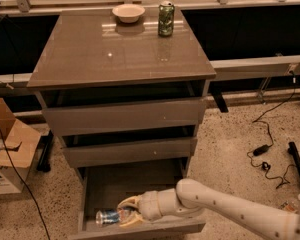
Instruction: Pick redbull can from bottom drawer and place on counter
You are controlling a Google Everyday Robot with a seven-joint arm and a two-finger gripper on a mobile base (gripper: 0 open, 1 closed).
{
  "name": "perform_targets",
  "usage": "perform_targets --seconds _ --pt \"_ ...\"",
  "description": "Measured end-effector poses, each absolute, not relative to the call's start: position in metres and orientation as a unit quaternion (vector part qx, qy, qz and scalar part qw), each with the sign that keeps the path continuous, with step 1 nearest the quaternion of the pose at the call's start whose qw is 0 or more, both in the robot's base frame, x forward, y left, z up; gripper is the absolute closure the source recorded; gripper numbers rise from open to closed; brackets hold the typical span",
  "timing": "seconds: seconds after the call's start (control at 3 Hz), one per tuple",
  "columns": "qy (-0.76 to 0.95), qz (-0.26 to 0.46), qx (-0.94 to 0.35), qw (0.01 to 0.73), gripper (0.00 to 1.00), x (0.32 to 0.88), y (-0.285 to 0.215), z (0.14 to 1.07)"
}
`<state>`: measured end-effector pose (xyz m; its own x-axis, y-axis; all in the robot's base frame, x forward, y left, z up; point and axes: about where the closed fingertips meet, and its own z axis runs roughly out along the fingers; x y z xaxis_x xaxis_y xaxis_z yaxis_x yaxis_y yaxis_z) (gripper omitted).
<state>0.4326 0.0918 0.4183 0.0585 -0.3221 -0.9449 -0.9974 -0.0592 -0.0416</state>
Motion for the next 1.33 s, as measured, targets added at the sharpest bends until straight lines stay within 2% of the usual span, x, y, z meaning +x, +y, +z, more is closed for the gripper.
perform_targets --seconds 0.67,1.33 --pt "0.551 0.303 -0.605 0.489 1.0 0.423 0.026 0.598" --pt "0.533 0.19 -0.622 0.541 1.0 0.459 0.01 0.819"
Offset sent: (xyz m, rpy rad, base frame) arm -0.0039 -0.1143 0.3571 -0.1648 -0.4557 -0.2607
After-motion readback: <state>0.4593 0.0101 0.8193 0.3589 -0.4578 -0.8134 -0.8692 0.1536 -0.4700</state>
